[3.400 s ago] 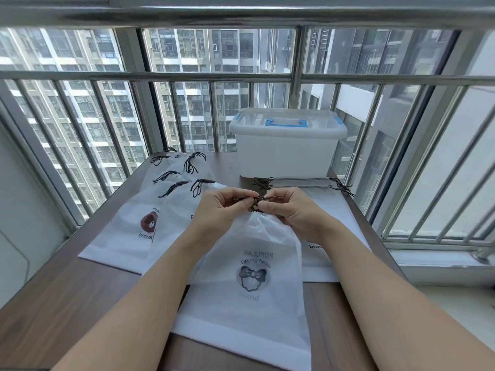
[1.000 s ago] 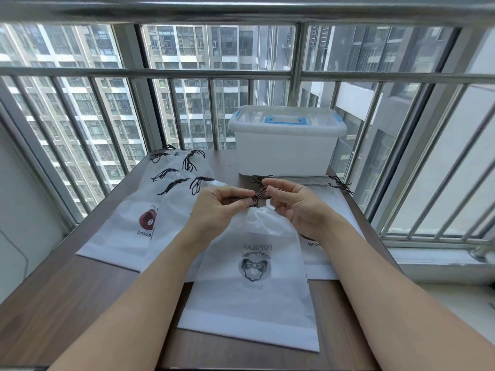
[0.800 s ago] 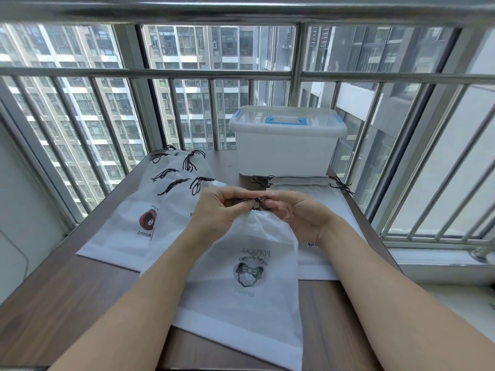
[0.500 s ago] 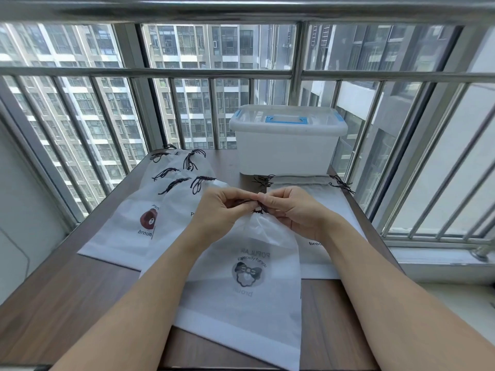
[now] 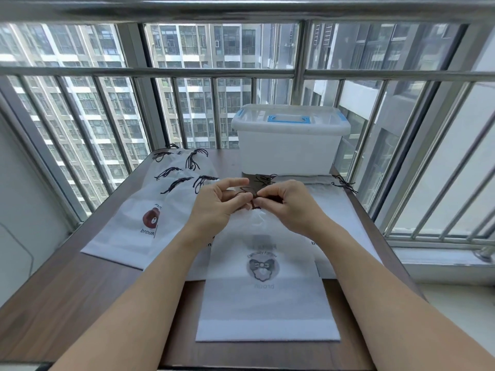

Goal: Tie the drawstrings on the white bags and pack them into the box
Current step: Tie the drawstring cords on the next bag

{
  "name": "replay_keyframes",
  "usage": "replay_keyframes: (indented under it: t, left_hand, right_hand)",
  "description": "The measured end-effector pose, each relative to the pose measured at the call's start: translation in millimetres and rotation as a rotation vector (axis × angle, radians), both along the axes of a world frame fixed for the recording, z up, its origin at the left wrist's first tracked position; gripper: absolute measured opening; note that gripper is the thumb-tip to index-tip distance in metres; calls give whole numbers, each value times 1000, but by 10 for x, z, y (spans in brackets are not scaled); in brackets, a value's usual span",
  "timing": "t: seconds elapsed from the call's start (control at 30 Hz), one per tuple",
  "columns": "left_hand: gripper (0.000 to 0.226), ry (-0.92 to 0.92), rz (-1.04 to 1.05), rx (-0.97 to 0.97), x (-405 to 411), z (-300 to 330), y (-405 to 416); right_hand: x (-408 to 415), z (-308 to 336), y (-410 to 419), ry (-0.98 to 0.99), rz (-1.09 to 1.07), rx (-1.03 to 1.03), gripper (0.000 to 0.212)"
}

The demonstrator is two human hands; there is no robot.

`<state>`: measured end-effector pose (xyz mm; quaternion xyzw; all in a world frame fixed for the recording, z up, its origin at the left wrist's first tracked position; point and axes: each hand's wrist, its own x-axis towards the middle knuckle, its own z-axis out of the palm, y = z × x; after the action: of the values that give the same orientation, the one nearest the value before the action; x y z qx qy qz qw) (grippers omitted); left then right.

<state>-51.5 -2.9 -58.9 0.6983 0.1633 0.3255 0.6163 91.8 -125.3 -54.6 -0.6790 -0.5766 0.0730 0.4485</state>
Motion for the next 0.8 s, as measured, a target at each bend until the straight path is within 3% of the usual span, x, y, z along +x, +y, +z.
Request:
replay_keyframes:
  t: [0.27,0.47,0.7,0.8]
  left_hand:
    - [20,-24,-54,-65,-11,8,22]
    - [17,11,-63,-26,-29,-18,66]
    - [7,45,-27,82,6,-18,-22]
    - [17,17,-9,77,18,-40,-36]
  right_hand:
    - [-26,1,0,504,51,74,19]
    - [-36,-23,19,706,100,87,18]
    - [-106,-5,16,591,114,45,20]
    - [-131,-34,43,552,88,35,17]
